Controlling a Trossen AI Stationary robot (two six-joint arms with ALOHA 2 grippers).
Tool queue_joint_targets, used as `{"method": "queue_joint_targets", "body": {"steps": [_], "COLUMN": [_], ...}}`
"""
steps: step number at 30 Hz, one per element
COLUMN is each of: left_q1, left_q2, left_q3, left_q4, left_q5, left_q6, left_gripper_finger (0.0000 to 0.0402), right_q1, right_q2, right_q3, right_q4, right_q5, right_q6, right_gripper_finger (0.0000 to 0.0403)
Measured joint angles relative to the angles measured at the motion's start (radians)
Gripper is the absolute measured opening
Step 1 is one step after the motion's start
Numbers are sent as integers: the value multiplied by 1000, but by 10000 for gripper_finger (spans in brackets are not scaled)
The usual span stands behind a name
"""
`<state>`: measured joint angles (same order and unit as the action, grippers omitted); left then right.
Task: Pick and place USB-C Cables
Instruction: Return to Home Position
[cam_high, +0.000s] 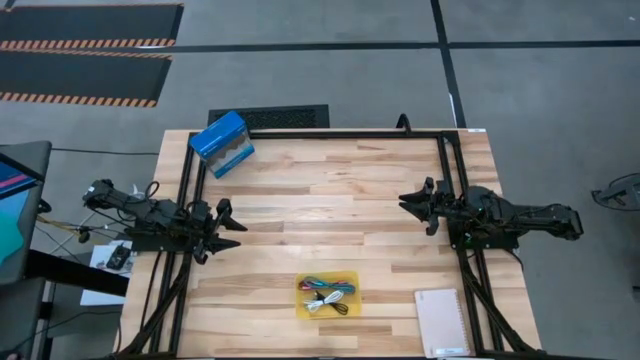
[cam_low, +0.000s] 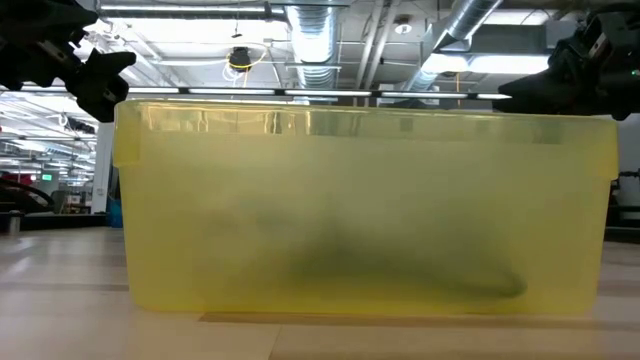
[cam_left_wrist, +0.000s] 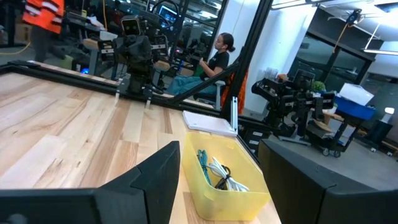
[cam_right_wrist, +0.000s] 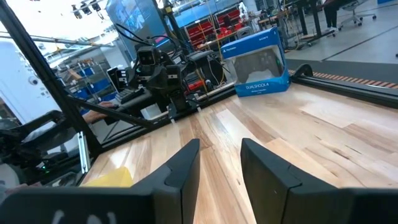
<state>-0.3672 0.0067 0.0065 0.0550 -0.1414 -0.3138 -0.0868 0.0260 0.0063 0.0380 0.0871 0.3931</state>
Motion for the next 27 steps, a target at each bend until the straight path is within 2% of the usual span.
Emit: {"method": "queue_joint_targets", "body": {"steps": [27], "left_q1": [0], "left_q2": [0], "left_q3": [0], "left_q4": [0], "left_q5": [0], "left_q6": [0], "left_gripper_finger": [207], "right_q1": [0], "right_q2": [0], "right_q3": [0], "right_q4": [0], "right_q5": [0], "right_q6": [0], "right_gripper_finger": [142]}}
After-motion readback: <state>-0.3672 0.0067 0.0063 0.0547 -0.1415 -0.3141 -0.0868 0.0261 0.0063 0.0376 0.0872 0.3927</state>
